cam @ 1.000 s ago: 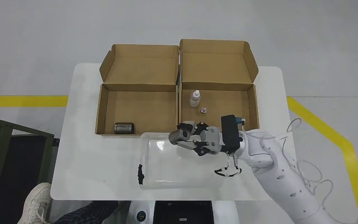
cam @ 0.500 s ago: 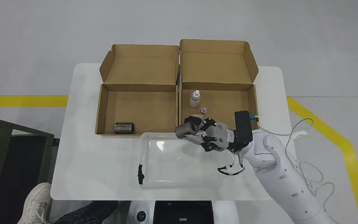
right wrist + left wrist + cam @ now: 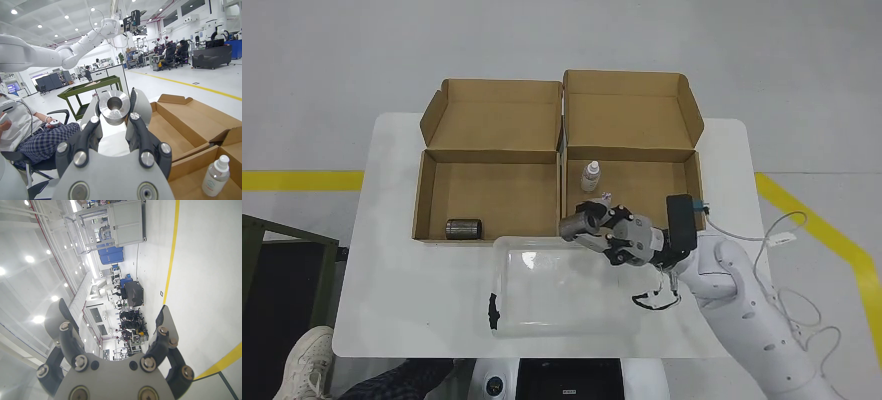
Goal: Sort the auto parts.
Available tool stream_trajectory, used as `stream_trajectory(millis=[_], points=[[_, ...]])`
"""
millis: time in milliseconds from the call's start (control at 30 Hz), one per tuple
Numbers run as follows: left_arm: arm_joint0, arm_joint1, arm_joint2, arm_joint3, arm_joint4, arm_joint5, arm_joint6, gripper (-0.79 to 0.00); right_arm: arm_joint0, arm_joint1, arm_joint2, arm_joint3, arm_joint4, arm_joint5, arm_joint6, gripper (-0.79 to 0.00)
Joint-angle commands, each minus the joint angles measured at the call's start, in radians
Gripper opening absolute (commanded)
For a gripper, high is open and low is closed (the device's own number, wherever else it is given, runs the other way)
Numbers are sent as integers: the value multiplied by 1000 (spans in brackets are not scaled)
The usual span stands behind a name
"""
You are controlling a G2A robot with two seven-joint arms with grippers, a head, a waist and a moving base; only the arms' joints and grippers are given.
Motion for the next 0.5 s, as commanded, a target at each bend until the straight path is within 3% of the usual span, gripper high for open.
stream_trajectory(millis=[0, 467], points=[[0, 0, 0, 0, 0, 0, 0, 0, -1, -1, 3, -7, -27, 29, 9, -785], [0, 0, 0, 0, 0, 0, 0, 0, 92, -25, -67, 31, -185, 209, 116, -785]])
